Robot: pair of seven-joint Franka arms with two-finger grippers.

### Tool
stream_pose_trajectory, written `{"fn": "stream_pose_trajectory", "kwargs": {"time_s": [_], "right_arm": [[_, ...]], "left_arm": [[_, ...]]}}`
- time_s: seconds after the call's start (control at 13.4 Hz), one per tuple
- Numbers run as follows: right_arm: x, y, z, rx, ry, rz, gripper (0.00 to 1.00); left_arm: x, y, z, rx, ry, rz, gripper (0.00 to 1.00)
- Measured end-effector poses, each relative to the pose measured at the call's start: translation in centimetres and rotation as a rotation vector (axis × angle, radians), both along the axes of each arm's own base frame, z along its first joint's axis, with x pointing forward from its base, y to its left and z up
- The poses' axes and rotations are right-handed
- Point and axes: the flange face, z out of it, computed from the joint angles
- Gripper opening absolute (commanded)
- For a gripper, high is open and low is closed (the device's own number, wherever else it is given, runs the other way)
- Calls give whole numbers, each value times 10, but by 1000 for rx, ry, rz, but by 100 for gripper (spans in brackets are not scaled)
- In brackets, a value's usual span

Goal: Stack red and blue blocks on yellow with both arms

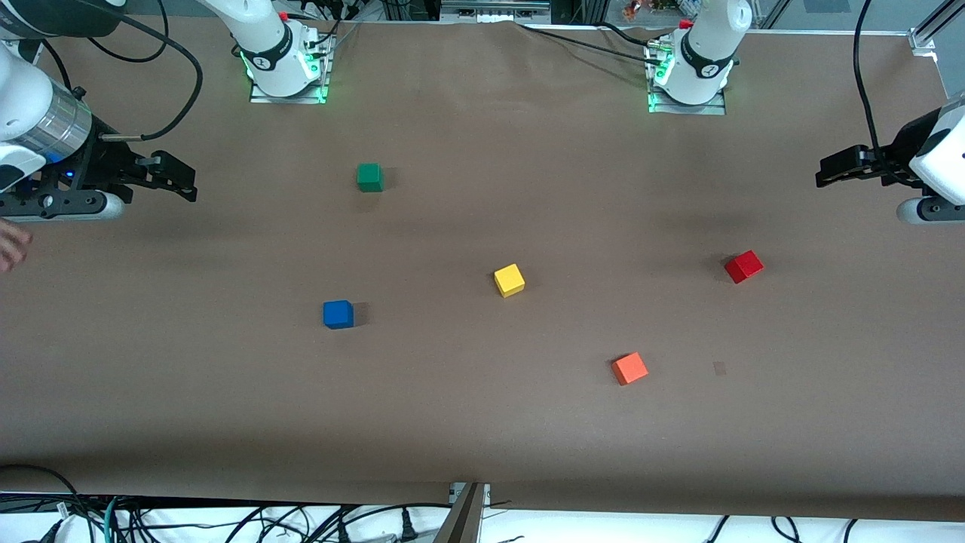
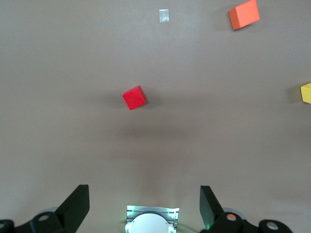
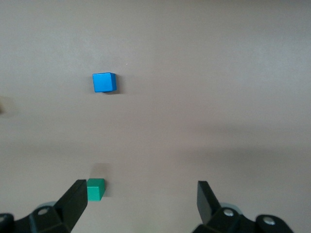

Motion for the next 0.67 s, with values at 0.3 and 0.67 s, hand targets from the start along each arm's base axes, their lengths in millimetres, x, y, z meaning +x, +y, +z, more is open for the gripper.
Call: {"fn": "stream_pose_trajectory", "kwargs": {"time_s": [0.3,0.67], "right_arm": [[0,0,0,0,0,0,100],[0,0,0,0,-1,0,100]], "left_arm": [[0,2,0,0,0,4,100],[2,7,-3,0,3,12,100]]}}
